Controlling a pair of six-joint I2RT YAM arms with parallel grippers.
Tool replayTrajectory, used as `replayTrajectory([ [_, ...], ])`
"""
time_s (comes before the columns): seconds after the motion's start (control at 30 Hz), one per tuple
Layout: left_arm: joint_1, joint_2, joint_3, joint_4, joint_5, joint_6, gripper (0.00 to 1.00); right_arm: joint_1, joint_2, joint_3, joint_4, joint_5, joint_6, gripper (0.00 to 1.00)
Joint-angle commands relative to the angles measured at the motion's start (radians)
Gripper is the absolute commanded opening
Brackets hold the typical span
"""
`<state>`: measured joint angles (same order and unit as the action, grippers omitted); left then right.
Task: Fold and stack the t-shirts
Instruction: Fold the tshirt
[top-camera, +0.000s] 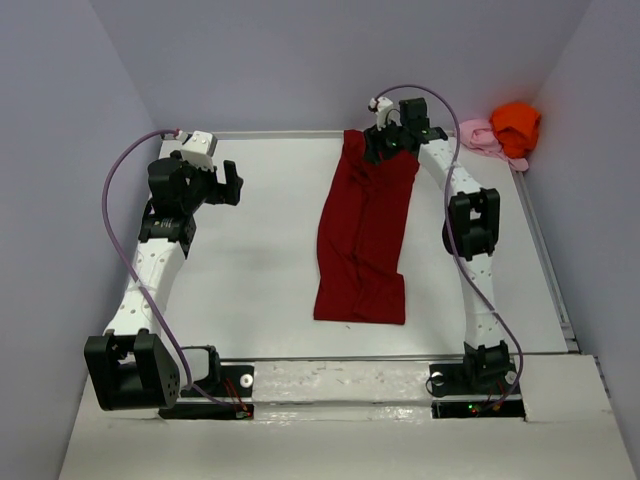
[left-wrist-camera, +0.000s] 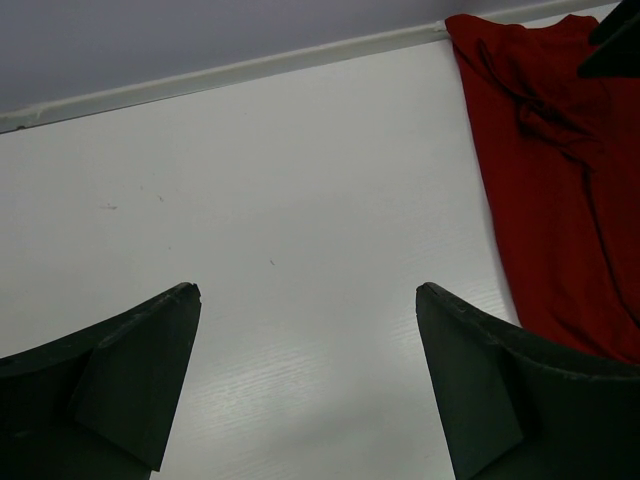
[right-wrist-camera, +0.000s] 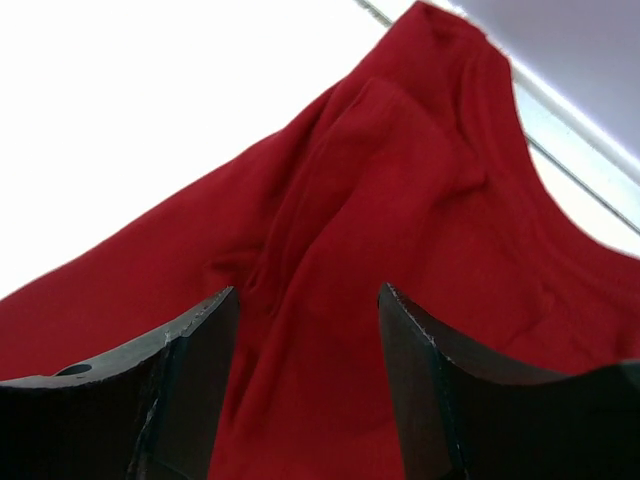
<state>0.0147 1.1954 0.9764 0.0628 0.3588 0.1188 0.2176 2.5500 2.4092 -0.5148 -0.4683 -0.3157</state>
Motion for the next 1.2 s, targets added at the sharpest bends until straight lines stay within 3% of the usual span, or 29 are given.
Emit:
replayTrajectory([
  [0.0,0.004,-0.026,0.025,0.032,0.017,0.005,0.99,0.012,-0.197,-0.142,0.027,-0.047,-0.016,0.64],
  [0.27,0.004,-0.034,0.024,0.031,0.019,0.008,0.99,0.032,-0.179,-0.274,0.024,-0.076,-0.008,0.64],
  [0.67,0.004,-0.031,0.027,0.028,0.022,0.010,0.99,0.051,0.044,-0.050,-0.169,-0.205,0.093,0.64],
  [1.17,0.004,-0.043,0.025,0.020,0.031,0.010,0.99,0.051,0.139,0.145,-0.037,-0.067,-0.034,0.66],
])
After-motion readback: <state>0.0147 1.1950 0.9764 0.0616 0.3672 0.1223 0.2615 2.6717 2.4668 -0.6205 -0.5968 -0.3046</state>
